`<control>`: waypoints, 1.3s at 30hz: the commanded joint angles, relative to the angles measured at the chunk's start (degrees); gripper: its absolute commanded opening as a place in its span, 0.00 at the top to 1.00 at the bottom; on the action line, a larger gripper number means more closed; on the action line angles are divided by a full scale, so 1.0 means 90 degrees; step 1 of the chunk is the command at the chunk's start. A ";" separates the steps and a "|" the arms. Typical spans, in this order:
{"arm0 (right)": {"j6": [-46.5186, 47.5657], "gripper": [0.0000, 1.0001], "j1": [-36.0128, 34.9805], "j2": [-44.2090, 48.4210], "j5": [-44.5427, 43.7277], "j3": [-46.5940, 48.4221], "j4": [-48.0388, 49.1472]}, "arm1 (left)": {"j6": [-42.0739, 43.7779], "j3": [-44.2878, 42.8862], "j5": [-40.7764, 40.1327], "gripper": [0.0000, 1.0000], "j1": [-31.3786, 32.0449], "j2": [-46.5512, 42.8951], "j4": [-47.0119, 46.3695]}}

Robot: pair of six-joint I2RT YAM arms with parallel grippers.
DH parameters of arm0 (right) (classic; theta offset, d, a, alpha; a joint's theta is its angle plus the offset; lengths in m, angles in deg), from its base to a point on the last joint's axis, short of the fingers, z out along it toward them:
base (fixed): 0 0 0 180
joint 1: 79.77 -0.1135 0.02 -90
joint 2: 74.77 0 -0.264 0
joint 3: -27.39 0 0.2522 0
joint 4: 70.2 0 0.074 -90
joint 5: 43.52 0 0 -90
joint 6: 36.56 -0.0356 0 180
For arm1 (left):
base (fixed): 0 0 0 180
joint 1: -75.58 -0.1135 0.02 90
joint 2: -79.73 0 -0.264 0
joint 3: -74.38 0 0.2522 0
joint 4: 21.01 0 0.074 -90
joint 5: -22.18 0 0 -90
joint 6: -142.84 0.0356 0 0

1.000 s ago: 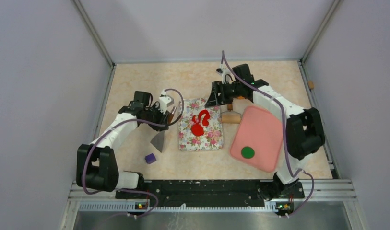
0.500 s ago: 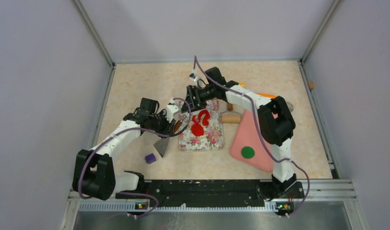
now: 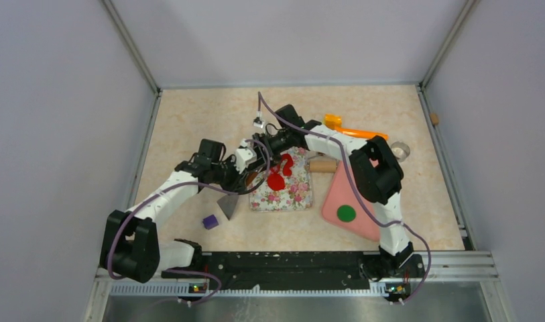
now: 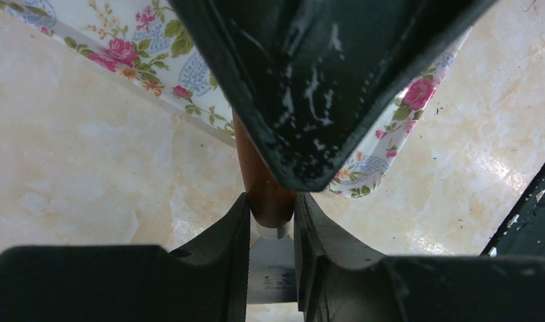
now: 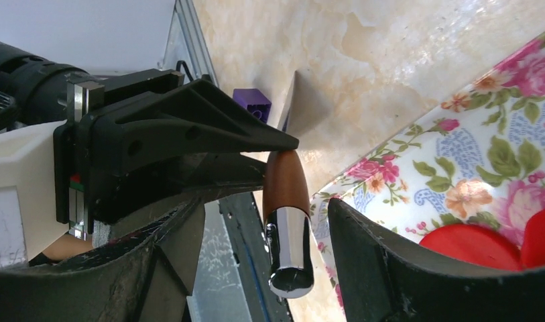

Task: Roll out the dumpling wrappers from the dough

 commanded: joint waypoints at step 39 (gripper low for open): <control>0.0178 1.00 -0.0302 0.0202 -0.0407 -0.0065 0.0396 | -0.0383 -0.0135 -0.0134 0.73 0.0114 -0.0216 -0.0296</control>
